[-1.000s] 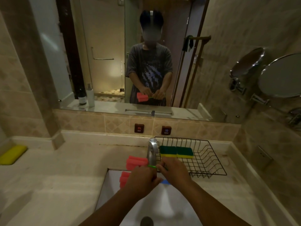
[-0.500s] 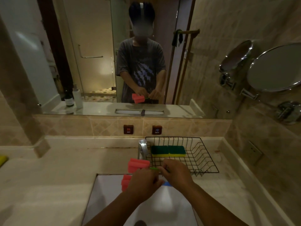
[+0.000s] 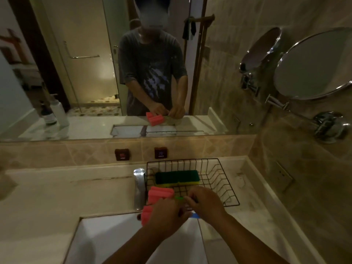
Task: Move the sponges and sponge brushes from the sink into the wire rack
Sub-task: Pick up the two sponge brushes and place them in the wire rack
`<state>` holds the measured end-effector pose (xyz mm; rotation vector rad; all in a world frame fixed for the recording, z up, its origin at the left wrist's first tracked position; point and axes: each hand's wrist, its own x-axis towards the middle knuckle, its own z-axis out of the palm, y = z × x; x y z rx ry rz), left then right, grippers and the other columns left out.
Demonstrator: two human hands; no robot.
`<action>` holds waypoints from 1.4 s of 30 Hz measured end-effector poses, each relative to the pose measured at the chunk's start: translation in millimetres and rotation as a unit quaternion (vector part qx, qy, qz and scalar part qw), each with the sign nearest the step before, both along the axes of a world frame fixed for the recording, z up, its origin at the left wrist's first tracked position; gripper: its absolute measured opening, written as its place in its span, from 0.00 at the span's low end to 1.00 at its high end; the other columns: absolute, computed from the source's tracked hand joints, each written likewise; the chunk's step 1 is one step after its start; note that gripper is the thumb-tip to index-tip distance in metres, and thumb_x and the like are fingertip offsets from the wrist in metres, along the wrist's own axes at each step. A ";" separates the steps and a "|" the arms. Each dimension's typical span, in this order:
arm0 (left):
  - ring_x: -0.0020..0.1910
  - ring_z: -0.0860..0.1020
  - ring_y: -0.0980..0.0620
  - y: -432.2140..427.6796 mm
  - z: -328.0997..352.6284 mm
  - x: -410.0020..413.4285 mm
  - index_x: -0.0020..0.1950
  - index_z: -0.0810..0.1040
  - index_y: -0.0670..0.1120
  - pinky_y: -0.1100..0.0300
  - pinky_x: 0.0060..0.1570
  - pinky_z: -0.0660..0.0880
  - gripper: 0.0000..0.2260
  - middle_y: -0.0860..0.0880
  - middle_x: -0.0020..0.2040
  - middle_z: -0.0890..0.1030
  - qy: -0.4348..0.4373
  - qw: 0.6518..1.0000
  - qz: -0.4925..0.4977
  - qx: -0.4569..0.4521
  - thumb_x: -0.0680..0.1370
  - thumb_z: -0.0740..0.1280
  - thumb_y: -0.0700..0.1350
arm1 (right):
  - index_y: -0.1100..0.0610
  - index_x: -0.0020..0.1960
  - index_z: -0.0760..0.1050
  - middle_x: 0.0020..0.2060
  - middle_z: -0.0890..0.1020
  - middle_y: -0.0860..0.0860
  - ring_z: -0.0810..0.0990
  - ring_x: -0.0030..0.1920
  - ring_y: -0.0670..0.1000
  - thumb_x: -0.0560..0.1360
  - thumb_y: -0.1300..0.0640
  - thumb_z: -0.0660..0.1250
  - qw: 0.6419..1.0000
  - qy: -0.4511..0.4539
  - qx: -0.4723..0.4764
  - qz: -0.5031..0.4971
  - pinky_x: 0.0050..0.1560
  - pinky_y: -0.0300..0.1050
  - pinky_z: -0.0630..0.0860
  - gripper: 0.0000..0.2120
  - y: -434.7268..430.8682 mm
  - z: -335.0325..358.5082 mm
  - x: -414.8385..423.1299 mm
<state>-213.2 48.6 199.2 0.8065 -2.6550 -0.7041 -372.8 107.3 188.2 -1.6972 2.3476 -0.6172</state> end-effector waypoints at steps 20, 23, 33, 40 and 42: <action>0.36 0.77 0.57 -54.4 -57.7 -86.2 0.48 0.77 0.52 0.61 0.39 0.76 0.05 0.54 0.40 0.79 -0.035 0.999 0.029 0.007 0.79 0.63 0.51 | 0.49 0.40 0.70 0.34 0.74 0.45 0.74 0.33 0.44 0.77 0.52 0.63 0.994 -0.063 0.040 0.078 0.32 0.39 0.67 0.08 -67.4 -63.0 -91.3; 0.38 0.78 0.57 -63.4 -68.7 -90.1 0.50 0.78 0.51 0.65 0.38 0.74 0.05 0.52 0.43 0.82 -0.034 0.999 0.041 0.012 0.79 0.64 0.49 | 0.50 0.40 0.69 0.32 0.71 0.45 0.68 0.32 0.42 0.77 0.53 0.64 0.992 -0.056 0.047 0.105 0.32 0.37 0.62 0.08 -81.8 -73.7 -95.6; 0.47 0.81 0.51 -78.1 -101.9 -99.2 0.55 0.78 0.46 0.61 0.47 0.76 0.09 0.47 0.50 0.83 -0.068 0.997 0.007 0.040 0.80 0.61 0.48 | 0.50 0.49 0.75 0.46 0.80 0.50 0.78 0.46 0.51 0.79 0.49 0.61 0.975 -0.112 0.158 0.110 0.48 0.49 0.77 0.07 -100.2 -100.7 -104.7; 0.48 0.80 0.50 -77.4 -105.7 -104.8 0.54 0.78 0.44 0.64 0.44 0.71 0.08 0.46 0.49 0.82 -0.123 0.991 -0.001 0.057 0.81 0.61 0.44 | 0.53 0.46 0.79 0.45 0.82 0.53 0.80 0.47 0.55 0.77 0.45 0.60 0.980 -0.093 0.131 0.119 0.50 0.54 0.76 0.14 -98.7 -117.7 -109.2; 0.48 0.80 0.50 -78.7 -109.9 -105.3 0.55 0.77 0.45 0.63 0.45 0.74 0.07 0.46 0.50 0.81 -0.136 0.988 0.010 0.069 0.81 0.61 0.44 | 0.53 0.45 0.78 0.45 0.81 0.53 0.79 0.46 0.55 0.77 0.46 0.59 0.978 -0.106 0.142 0.106 0.51 0.55 0.76 0.13 -101.9 -118.7 -106.8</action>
